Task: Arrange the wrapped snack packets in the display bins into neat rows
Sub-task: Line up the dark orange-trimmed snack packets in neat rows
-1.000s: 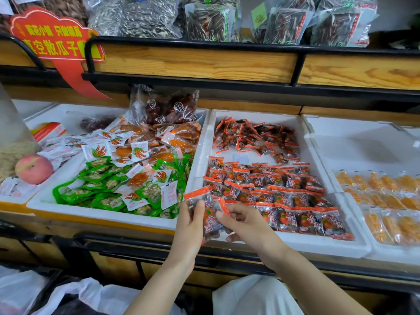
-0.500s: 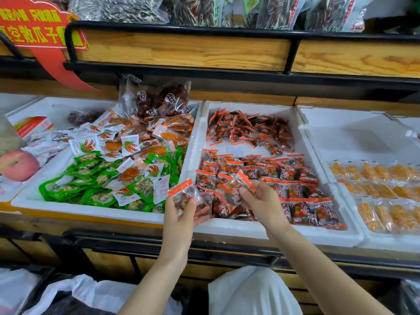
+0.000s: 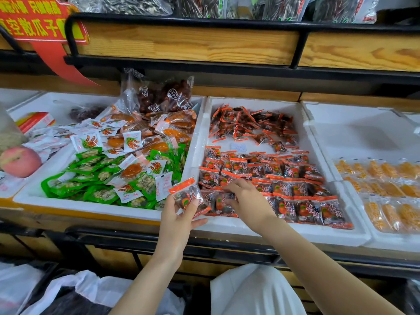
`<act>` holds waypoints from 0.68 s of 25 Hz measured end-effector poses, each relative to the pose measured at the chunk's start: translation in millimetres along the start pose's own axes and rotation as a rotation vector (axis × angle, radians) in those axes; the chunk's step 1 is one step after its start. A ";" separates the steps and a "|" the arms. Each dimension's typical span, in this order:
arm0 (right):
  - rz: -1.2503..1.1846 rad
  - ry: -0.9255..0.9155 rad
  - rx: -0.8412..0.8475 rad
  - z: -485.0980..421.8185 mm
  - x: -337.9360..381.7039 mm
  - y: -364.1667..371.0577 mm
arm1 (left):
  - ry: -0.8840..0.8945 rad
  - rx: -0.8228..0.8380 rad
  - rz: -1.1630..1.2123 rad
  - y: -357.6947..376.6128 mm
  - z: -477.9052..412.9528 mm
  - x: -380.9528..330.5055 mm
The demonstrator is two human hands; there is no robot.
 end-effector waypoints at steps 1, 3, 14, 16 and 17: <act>-0.024 -0.002 0.033 3.1 1.2 2.5 | -0.005 0.007 -0.006 2.0 0.2 1.4; -0.045 -0.014 0.069 8.3 1.1 6.2 | -0.017 0.023 -0.020 7.6 1.8 3.2; -0.845 0.138 0.075 56.7 28.7 -22.4 | 0.011 0.312 -0.291 38.8 13.9 0.5; -0.946 0.232 0.058 72.1 11.3 -16.4 | -0.001 0.407 -0.367 49.0 21.7 7.8; -1.010 0.298 0.057 80.8 0.2 -9.5 | -0.030 0.457 -0.370 53.6 27.2 14.1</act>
Point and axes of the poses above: each hand's wrist, its own z-axis away from the middle knuckle, its own y-axis out of the palm, x = y × z, the point moved 9 cm from there along -z, towards the middle knuckle, and after that the axes turned 6 degrees about -z, right-handed, at the moved point
